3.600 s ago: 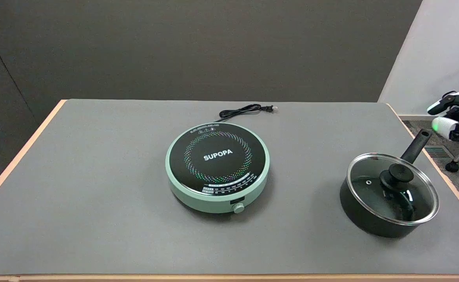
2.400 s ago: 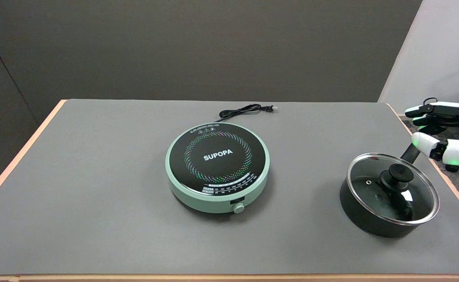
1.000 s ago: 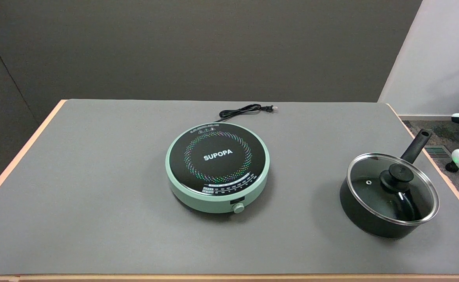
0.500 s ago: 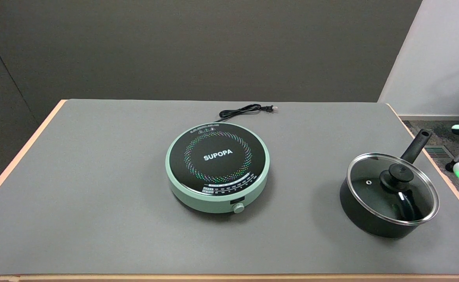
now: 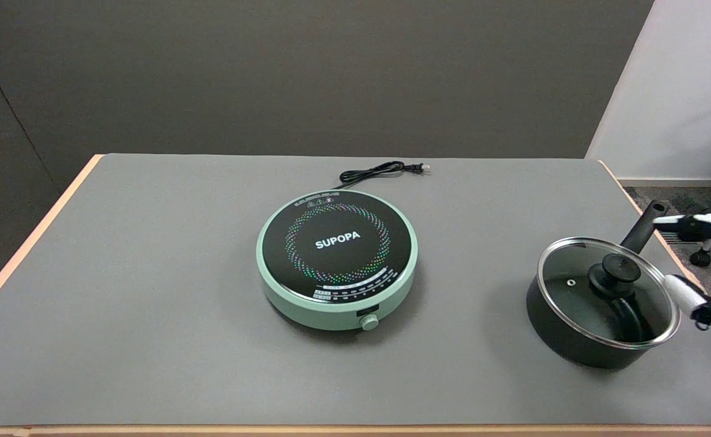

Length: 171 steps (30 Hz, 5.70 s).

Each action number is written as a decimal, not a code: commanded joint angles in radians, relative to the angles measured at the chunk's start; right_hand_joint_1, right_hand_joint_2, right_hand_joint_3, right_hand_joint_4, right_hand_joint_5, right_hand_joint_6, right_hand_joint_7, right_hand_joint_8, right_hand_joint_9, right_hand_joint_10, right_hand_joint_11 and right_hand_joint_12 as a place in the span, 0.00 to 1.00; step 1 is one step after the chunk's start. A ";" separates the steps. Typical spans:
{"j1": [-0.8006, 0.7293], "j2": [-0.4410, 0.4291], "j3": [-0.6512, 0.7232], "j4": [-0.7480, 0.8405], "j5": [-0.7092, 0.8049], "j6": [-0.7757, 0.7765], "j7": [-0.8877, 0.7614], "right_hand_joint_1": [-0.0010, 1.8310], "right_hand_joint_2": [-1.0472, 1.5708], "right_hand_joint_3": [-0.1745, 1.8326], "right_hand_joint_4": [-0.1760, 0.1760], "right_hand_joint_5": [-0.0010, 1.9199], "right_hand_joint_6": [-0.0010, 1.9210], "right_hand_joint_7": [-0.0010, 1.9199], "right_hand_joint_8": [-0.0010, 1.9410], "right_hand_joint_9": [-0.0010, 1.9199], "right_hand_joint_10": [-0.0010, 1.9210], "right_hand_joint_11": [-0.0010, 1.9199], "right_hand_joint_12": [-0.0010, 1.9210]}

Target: Pick up the pot lid.

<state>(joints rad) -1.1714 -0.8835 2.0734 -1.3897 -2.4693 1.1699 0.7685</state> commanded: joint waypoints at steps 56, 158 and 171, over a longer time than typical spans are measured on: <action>-0.015 0.299 -0.119 0.129 -0.007 -0.028 -0.293 0.36 0.60 0.55 1.00 0.30 0.16 0.36 0.12 0.37 0.25 0.25 0.45; -0.068 0.446 -0.142 0.157 -0.007 0.021 -0.288 0.43 0.64 0.54 1.00 0.35 0.34 0.44 0.25 0.43 0.37 0.29 0.48; -0.034 0.453 -0.175 0.158 -0.005 0.028 -0.288 0.48 0.72 0.42 1.00 0.37 0.53 0.47 0.33 0.44 0.40 0.30 0.49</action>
<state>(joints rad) -1.2314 -0.4385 1.9232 -1.2348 -2.4767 1.1931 0.4815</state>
